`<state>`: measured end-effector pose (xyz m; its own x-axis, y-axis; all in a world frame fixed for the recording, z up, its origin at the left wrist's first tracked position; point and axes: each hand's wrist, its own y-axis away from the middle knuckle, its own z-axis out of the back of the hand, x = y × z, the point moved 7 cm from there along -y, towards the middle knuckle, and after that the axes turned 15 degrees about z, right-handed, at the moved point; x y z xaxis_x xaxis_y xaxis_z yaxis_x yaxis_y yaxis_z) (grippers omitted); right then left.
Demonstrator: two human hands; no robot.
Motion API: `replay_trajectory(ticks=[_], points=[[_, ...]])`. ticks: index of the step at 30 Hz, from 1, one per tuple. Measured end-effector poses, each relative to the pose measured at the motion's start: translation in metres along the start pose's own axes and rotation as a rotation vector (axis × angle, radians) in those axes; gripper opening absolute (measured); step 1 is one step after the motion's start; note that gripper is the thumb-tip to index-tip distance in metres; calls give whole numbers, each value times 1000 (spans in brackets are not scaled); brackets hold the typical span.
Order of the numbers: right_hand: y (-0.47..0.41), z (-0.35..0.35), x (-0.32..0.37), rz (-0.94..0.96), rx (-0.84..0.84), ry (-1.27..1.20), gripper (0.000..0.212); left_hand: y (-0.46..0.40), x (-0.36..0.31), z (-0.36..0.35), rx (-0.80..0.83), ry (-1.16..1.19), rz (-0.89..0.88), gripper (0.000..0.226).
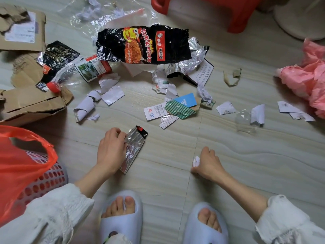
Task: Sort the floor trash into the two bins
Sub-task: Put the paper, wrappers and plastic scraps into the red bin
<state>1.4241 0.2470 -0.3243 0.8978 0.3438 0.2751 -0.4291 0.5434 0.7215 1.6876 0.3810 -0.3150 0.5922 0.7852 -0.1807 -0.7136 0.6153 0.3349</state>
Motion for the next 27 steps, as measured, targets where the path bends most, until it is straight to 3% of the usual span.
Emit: replay_trajectory(ticks=[9, 12, 16, 22, 27], points=[[-14, 7, 22, 180, -65, 51, 6, 1, -2, 0, -21, -44, -23, 21], [-14, 15, 32, 169, -203, -48, 24, 0, -3, -1, -11, -65, -17, 23], [-17, 7, 47, 208, -150, 21, 53, 1, -3, -2, -13, -75, -27, 24], [-20, -5, 56, 314, -109, 46, 24, -1, -1, -3, -26, -77, -25, 26], [-36, 18, 53, 226, -171, -60, 26, -2, -1, -3, -43, -56, -9, 26]])
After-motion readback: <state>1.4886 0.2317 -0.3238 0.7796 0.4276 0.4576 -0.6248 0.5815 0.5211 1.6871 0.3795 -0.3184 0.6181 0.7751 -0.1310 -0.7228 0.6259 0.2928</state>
